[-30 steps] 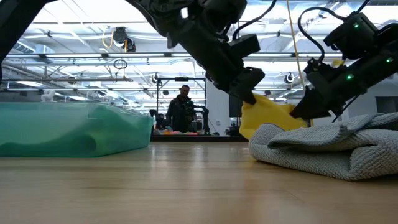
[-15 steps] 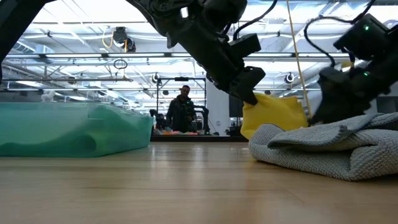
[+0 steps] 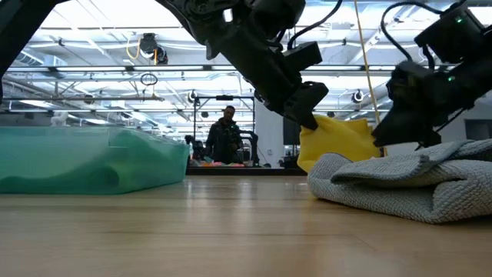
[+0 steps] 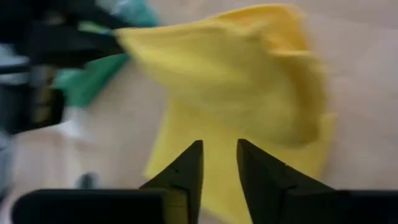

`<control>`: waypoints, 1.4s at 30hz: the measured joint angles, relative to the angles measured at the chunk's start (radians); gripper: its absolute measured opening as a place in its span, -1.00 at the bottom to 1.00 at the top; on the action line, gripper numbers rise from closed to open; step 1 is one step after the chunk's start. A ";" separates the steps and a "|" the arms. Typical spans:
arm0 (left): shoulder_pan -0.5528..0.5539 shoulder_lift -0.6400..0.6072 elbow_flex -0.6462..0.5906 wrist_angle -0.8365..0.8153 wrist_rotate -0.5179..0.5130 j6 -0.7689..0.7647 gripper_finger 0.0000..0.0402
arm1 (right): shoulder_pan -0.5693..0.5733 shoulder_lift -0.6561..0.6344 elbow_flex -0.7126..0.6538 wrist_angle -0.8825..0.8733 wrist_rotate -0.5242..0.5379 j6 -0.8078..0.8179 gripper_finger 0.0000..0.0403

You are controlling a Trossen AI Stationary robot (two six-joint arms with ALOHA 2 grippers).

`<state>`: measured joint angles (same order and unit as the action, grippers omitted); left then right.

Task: Fold microfiber towels
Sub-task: Fold the yellow microfiber cloth

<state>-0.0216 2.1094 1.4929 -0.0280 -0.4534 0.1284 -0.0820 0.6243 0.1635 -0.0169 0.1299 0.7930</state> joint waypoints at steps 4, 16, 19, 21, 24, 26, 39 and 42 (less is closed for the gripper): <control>0.000 -0.001 0.000 0.001 0.000 -0.001 -0.95 | 0.005 0.075 0.000 0.046 0.081 -0.064 -0.76; 0.006 -0.001 0.000 0.002 -0.011 -0.005 -0.98 | -0.012 0.426 0.000 0.337 0.029 -0.219 -0.99; 0.006 -0.001 0.000 0.004 -0.011 0.000 -0.95 | -0.029 0.518 0.000 0.410 0.048 -0.234 -0.99; 0.006 -0.001 0.000 0.010 -0.011 0.001 -0.95 | -0.041 0.579 0.000 0.454 0.085 -0.231 -1.00; 0.001 -0.001 -0.001 0.040 -0.003 0.000 -0.98 | -0.065 0.671 0.000 0.526 0.112 -0.231 -1.00; -0.005 -0.001 -0.001 0.078 0.012 -0.001 -0.96 | -0.081 0.730 0.001 0.586 0.112 -0.230 -1.00; -0.041 0.003 -0.001 0.059 0.052 0.003 -0.96 | -0.095 0.643 0.000 0.484 0.104 -0.222 -1.00; -0.043 0.021 -0.001 0.060 0.056 0.000 -0.98 | -0.095 0.513 -0.001 0.363 0.105 -0.229 -1.00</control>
<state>-0.0647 2.1302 1.4921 0.0324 -0.3973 0.1287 -0.1772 1.1369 0.1627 0.3464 0.2345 0.5636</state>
